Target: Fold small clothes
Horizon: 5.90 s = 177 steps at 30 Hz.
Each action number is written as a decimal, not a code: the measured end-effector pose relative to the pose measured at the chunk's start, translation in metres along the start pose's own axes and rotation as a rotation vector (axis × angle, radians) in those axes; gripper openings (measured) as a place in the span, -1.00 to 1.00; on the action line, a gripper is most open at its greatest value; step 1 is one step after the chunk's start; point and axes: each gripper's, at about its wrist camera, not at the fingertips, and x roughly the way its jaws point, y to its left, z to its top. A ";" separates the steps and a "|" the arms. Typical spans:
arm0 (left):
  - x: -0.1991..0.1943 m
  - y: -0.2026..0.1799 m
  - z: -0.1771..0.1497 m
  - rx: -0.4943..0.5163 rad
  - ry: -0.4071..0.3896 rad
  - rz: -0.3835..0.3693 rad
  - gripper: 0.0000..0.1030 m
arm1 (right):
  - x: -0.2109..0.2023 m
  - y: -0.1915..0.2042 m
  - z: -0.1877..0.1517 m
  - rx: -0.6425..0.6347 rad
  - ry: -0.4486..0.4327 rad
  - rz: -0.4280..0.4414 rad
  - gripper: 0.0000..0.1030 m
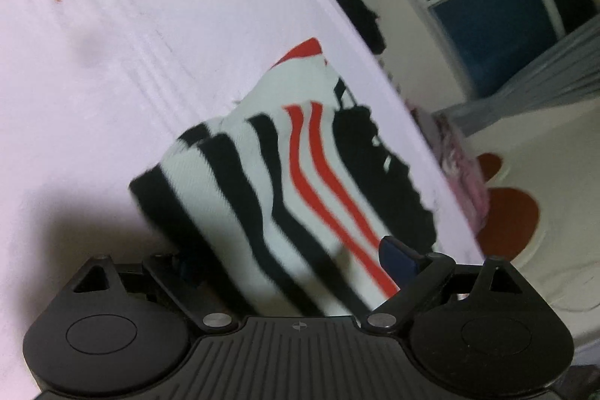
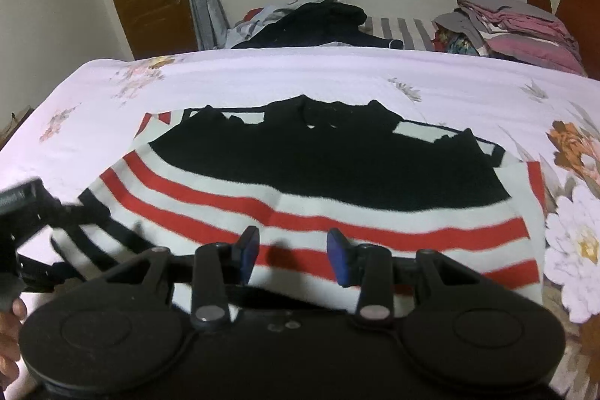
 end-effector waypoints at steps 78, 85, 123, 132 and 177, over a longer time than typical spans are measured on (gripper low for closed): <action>0.024 -0.197 -0.070 0.792 0.101 -0.005 0.55 | -0.060 -0.135 -0.016 0.269 -0.096 -0.045 -0.57; 0.047 -0.187 -0.082 0.781 0.159 0.050 0.69 | -0.050 -0.157 -0.035 0.432 -0.031 0.009 -0.42; 0.047 -0.213 -0.053 0.776 0.131 0.052 0.70 | -0.093 -0.168 -0.024 0.477 -0.119 -0.043 -0.25; 0.089 -0.225 -0.039 0.725 0.123 0.084 0.70 | -0.037 -0.154 0.026 0.368 -0.108 -0.151 -0.41; 0.069 -0.207 -0.058 0.732 0.175 0.068 0.73 | -0.087 -0.142 -0.049 0.294 -0.131 -0.150 -0.59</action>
